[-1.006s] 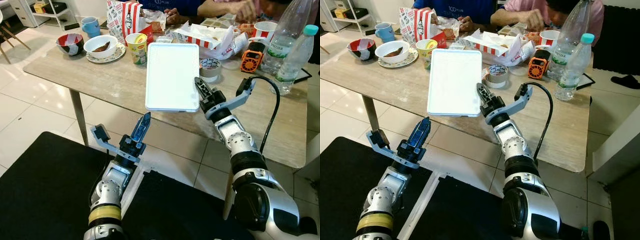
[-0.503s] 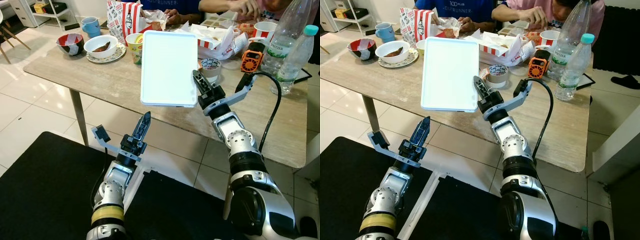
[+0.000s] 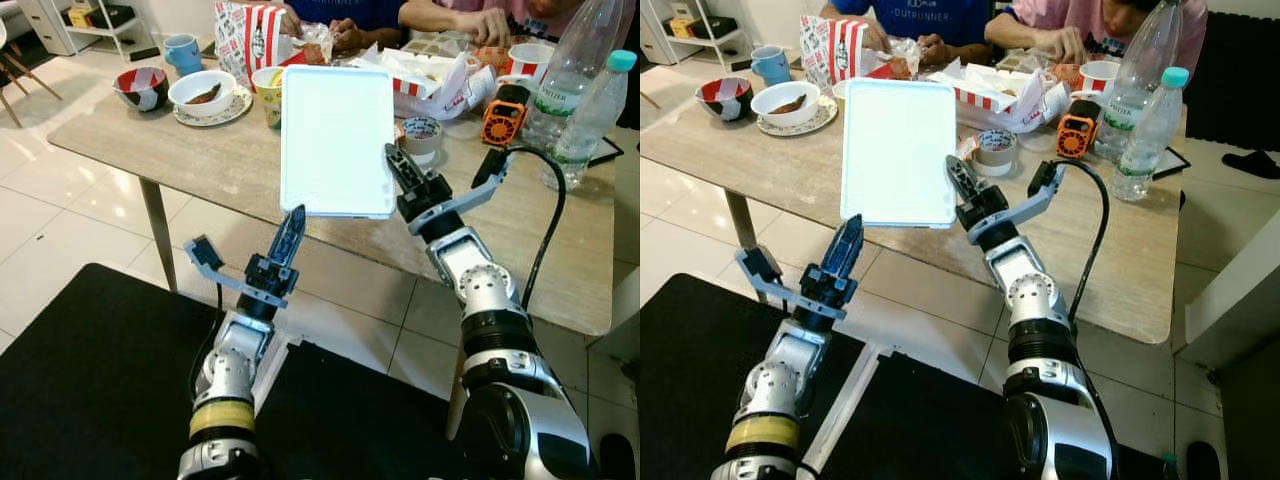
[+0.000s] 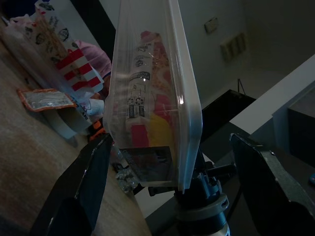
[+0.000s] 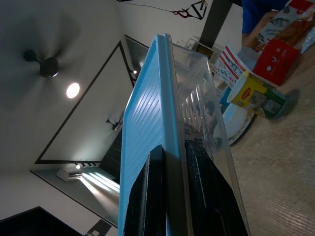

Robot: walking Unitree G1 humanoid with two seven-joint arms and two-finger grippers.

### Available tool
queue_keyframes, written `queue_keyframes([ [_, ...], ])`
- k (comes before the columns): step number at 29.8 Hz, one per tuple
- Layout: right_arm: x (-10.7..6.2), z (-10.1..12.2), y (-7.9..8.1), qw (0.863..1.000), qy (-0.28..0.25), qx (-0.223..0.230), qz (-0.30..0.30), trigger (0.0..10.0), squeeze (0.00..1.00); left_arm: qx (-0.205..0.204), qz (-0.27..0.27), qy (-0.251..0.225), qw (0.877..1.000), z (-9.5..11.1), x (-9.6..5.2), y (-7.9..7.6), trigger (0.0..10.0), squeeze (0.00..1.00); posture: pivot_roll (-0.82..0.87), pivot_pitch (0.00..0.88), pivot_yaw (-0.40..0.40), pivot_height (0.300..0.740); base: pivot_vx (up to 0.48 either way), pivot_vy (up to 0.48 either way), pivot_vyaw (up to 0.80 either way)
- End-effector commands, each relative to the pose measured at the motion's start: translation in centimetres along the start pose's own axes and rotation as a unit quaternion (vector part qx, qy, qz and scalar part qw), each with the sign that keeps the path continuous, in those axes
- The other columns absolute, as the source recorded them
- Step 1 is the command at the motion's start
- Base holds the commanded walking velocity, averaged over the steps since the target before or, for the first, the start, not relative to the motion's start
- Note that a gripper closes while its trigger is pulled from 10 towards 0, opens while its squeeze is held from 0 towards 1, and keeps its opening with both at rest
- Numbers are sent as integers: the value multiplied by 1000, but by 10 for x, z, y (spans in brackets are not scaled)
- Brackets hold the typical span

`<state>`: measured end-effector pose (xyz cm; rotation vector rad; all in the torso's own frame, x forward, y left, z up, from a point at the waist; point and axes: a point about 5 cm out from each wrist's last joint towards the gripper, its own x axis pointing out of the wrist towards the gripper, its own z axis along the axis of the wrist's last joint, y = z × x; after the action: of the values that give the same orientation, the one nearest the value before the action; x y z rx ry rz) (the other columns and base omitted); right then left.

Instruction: Restocking fridge

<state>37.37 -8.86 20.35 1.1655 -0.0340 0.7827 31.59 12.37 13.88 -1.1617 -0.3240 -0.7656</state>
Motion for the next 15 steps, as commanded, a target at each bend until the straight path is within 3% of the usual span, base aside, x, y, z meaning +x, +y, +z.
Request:
queue_keyframes([
  [1,2,-14,3,1000,16,15,12,0,0,-5,-11,-9,1000,0,2,-3,10000,0,40,87,84,740,0,0,0],
  [15,1,-19,8,999,11,38,26,0,0,-6,-7,-11,1000,0,5,-2,10000,0,38,88,83,740,0,0,0],
])
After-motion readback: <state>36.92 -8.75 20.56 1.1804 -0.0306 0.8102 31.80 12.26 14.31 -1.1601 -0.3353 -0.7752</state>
